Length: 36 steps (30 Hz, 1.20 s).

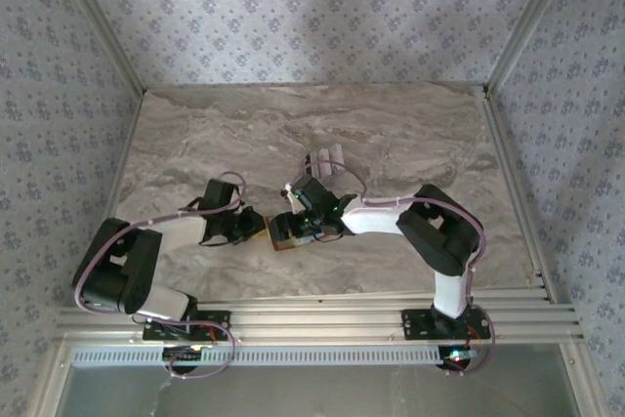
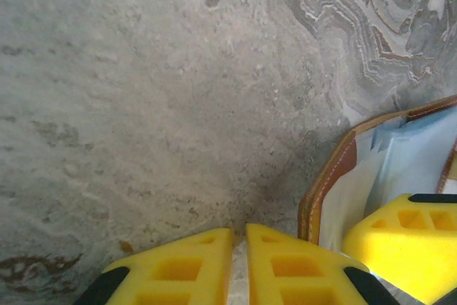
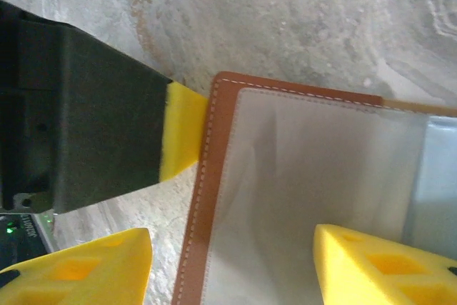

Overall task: Put the credit cards into the card holder
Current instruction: Flip over the card slot in the card holder.

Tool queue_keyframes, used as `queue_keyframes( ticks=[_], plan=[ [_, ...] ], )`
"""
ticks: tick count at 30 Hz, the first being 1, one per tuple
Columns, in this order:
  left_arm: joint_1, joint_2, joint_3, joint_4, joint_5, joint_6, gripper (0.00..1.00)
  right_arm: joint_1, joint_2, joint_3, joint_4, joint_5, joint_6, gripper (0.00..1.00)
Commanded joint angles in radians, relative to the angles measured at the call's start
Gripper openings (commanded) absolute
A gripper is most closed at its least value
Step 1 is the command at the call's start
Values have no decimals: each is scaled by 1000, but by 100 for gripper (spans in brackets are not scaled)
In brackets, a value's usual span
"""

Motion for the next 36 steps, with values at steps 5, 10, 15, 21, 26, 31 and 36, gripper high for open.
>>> queue_keyframes(
  ticks=[5,10,15,21,26,31,36],
  plan=[
    [-14,57,38,-17,-12,46,16,-5,27,-94,50,47,46,67],
    [-56,25,63,-55,-58,53,23,3,-65,-223,34,215,113,68],
    [-123,32,118,-90,-84,60,27,34,-171,-326,13,377,180,69],
    [-159,-8,183,-120,-56,28,26,40,-221,-324,50,361,151,76],
    [-164,-13,226,-139,-40,10,25,25,-268,-289,20,306,104,78],
    [-186,14,272,-137,-17,2,24,11,-326,-264,-45,282,61,80],
    [-229,51,325,-140,-13,-4,24,-19,-376,-285,-63,256,52,81]
  ],
)
